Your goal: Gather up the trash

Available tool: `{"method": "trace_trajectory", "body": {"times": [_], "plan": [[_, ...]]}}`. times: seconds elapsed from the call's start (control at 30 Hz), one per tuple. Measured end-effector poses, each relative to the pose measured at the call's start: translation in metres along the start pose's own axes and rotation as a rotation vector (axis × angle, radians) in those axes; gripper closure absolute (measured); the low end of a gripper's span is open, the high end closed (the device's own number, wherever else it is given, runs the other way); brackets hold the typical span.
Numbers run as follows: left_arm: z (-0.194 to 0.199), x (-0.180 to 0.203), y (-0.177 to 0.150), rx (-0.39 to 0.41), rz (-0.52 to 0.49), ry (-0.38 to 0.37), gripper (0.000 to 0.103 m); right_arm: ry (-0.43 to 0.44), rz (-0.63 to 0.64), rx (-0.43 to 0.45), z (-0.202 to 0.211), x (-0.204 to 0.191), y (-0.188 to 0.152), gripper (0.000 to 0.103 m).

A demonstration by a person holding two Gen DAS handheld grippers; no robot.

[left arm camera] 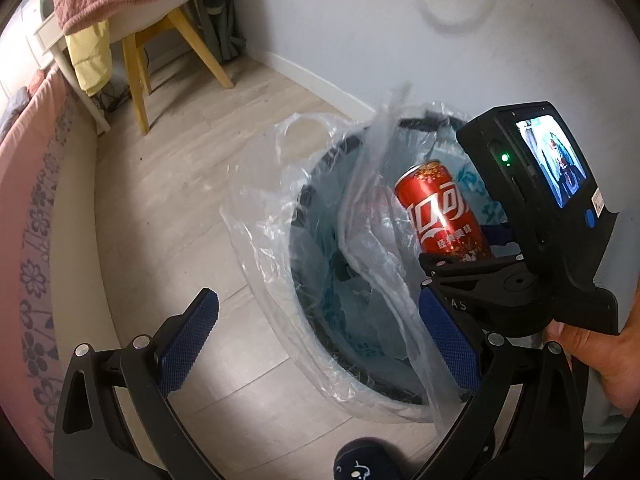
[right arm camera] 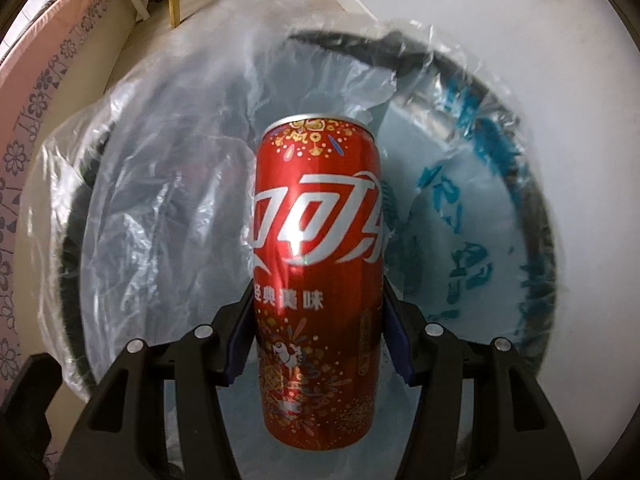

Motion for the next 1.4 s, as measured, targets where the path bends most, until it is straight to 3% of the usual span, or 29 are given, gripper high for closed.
{"method": "trace_trajectory", "body": {"times": [0.43, 0.47, 0.5, 0.57, 0.63, 0.73, 1.07, 1.3, 1.4], "plan": [[-0.015, -0.008, 0.004, -0.002, 0.003, 0.013, 0.006, -0.068, 0.025, -0.055, -0.014, 0.018, 0.009, 0.048], [-0.015, -0.008, 0.005, -0.002, 0.004, 0.015, 0.006, -0.073, 0.018, -0.057, -0.013, 0.019, 0.009, 0.043], [-0.014, -0.009, 0.005, -0.002, 0.004, 0.015, 0.006, -0.073, 0.012, -0.054, -0.011, 0.021, 0.01, 0.03], [-0.011, -0.01, 0.007, -0.001, 0.0, 0.014, 0.006, -0.058, 0.026, -0.048, -0.005, 0.021, 0.01, 0.026], [-0.008, -0.01, 0.008, 0.001, -0.004, 0.014, 0.006, -0.055, 0.045, -0.031, 0.004, 0.019, 0.01, 0.015], [-0.002, -0.009, 0.01, 0.006, -0.011, 0.011, 0.006, -0.045, 0.052, 0.005, 0.021, 0.02, 0.011, 0.009], [0.027, -0.001, 0.019, 0.031, -0.034, 0.002, 0.006, -0.038, 0.04, 0.036, 0.068, 0.046, 0.006, 0.009], [0.059, 0.007, 0.026, 0.05, -0.065, -0.006, 0.006, -0.067, 0.045, 0.1, 0.108, 0.031, -0.025, 0.007], [0.08, 0.007, 0.029, 0.047, -0.071, -0.013, 0.006, -0.072, 0.038, 0.098, 0.12, 0.018, -0.019, 0.007]]}}
Point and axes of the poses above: each gripper's, at about its wrist camera, not at the fingertips, and z roughly against the way its jaws point, x to its right, y to its top, the point moved 1 cm from there along -z, roughly the way its jaws point, and after that the axes turned 4 degrees about -x, right-handed, at the moved point
